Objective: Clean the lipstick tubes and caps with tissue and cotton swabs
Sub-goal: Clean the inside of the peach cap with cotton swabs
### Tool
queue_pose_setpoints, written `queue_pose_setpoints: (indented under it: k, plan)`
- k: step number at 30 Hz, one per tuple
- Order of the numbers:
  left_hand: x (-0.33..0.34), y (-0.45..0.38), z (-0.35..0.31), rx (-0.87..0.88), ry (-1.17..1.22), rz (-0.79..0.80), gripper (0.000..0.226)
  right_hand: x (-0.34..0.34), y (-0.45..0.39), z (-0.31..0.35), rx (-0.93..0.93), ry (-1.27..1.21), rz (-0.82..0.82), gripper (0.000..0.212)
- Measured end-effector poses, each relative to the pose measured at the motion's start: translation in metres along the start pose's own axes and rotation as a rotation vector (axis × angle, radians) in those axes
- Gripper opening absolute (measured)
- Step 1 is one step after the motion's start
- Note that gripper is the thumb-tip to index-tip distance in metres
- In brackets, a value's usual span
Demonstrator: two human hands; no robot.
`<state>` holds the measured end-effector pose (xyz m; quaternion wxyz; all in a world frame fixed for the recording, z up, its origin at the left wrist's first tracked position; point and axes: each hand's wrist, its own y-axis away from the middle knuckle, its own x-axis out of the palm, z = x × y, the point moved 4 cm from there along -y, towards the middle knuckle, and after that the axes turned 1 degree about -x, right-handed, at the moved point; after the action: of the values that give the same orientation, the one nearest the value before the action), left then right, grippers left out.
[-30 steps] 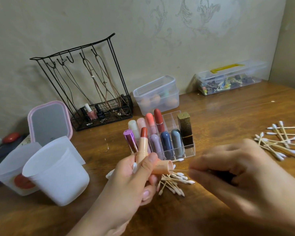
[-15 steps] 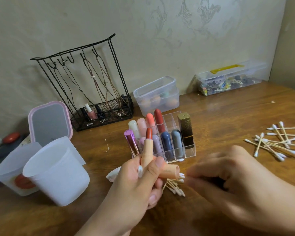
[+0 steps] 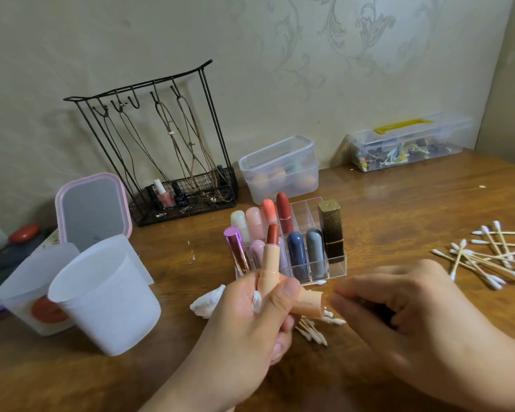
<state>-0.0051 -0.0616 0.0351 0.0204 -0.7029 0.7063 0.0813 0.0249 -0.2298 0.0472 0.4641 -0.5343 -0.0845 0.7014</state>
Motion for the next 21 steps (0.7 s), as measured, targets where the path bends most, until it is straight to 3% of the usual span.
queue_pose_setpoints:
  k: [3,7,10,13,17,19,21]
  plan:
    - [-0.001,0.0,0.0,-0.001,-0.014,-0.01,0.048,0.002,0.0,0.004,-0.042,-0.083,0.068,0.03]
    - [0.0,-0.001,-0.002,0.016,-0.022,-0.006,0.042,-0.002,-0.001,-0.003,0.037,-0.083,0.008,0.026]
    - [-0.002,-0.001,-0.003,0.045,-0.042,-0.039,0.039,0.003,0.0,0.001,0.008,-0.12,0.084,0.027]
    - [-0.002,0.0,-0.006,0.089,-0.057,-0.051,0.038,-0.003,0.0,-0.004,0.077,-0.184,-0.018,0.027]
    - [-0.007,0.0,-0.007,0.155,-0.107,-0.097,0.034,0.004,0.0,0.0,0.051,-0.206,0.132,0.029]
    - [-0.007,0.0,-0.008,0.182,-0.115,-0.078,0.038,-0.002,0.0,-0.004,0.129,-0.347,0.028,0.024]
    - [-0.009,-0.001,-0.009,0.201,-0.105,-0.075,0.039,-0.003,0.001,-0.009,0.162,-0.297,-0.043,0.022]
